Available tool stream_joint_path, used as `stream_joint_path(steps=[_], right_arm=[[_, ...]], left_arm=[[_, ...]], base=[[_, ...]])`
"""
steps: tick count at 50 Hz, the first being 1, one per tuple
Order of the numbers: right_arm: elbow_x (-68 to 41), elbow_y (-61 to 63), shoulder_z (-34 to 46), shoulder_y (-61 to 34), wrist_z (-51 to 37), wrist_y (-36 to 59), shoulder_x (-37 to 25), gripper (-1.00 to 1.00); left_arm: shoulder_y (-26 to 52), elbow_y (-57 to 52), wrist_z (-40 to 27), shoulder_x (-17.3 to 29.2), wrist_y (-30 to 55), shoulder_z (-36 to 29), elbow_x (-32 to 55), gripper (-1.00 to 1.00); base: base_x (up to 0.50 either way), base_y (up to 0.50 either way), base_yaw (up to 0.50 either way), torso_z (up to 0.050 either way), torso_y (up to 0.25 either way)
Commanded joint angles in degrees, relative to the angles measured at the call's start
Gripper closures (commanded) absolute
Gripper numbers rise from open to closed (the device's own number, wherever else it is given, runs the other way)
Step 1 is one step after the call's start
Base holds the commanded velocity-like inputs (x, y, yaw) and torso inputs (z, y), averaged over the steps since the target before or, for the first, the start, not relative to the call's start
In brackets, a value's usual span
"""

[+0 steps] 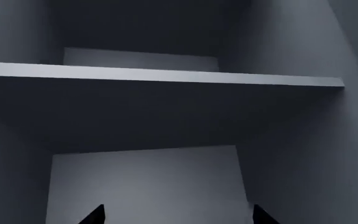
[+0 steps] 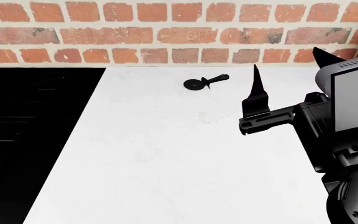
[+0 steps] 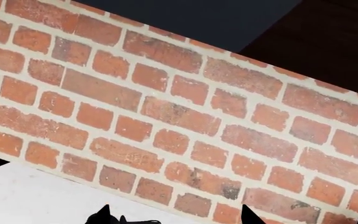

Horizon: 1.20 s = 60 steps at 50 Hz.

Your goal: A wet mug is on the counter and needs to be dried. Pick it up and place it upside down in the open cabinet.

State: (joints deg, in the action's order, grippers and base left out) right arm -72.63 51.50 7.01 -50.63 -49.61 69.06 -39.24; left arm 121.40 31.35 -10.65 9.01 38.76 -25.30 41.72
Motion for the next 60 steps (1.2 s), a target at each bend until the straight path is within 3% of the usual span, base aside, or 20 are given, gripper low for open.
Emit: stream_joint_path(steps=[1,35,60], right_arm=[[0.2,-0.3,0.6,-0.4,0.2,-0.4,-0.2,-1.0],[1.5,-0.8,2.5,-0.2,0.1,-1.7,-0.1,-1.0],[0.5,-1.1,3.3,-1.2,-0.6,-2.0,-0.4,-1.0]], left_arm=[[-2.5,-12.8,-2.5,2.0,9.7,3.9,9.4,-1.0],[-11.3,-42.2,-24.6,7.1,29.5,16.6,38.7,-1.0],[-13.4,-48.3,-35.9,8.3,31.5,19.5,54.6,-1.0]], base=[[0.0,0.0,0.0,0.0,0.0],[0.0,0.0,0.0,0.0,0.0],[0.0,0.0,0.0,0.0,0.0]])
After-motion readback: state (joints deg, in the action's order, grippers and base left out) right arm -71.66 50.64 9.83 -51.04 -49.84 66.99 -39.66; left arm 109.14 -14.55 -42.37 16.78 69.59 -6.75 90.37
